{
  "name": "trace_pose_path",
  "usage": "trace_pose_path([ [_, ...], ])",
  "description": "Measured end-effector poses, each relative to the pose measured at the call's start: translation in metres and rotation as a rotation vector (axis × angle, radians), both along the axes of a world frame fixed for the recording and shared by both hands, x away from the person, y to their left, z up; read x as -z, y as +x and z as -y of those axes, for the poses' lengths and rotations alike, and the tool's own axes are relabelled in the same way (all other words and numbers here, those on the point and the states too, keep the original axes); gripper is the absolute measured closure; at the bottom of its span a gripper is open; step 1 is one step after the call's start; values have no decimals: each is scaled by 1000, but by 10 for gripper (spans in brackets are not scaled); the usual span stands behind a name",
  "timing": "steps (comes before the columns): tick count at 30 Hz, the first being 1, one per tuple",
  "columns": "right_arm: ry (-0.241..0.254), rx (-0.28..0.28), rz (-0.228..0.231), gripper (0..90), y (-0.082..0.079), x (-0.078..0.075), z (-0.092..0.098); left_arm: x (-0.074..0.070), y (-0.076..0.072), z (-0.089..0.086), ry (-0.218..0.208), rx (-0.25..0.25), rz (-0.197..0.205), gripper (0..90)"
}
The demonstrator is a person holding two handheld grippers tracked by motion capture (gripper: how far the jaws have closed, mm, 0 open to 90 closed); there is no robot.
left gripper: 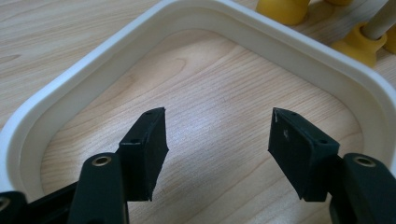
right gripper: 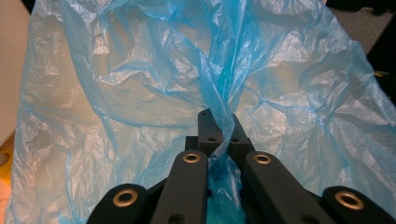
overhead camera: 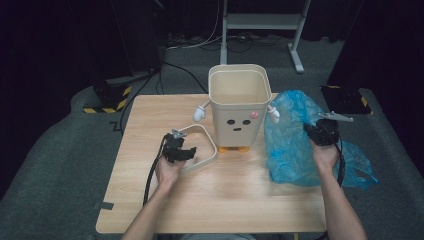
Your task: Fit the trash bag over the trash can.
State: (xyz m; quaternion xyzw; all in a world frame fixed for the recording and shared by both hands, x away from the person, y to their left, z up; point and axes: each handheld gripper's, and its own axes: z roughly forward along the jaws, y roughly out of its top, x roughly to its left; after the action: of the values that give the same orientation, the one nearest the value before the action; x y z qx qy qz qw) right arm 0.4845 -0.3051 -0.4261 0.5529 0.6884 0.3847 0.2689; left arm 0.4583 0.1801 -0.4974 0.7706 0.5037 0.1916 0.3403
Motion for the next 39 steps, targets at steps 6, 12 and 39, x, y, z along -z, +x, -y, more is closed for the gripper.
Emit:
trace_pose_path([
  [6, 2, -1, 12, 894, -7, -9, 7, -1, 0, -2, -16, 3, -4, 365],
  [12, 18, 3, 21, 895, -14, -17, 18, -4, -1, -2, -28, 17, 6, 353],
  [39, 85, -8, 104, 895, -39, -61, 46, -24, -5, -13, -134, 54, -12, 336],
])
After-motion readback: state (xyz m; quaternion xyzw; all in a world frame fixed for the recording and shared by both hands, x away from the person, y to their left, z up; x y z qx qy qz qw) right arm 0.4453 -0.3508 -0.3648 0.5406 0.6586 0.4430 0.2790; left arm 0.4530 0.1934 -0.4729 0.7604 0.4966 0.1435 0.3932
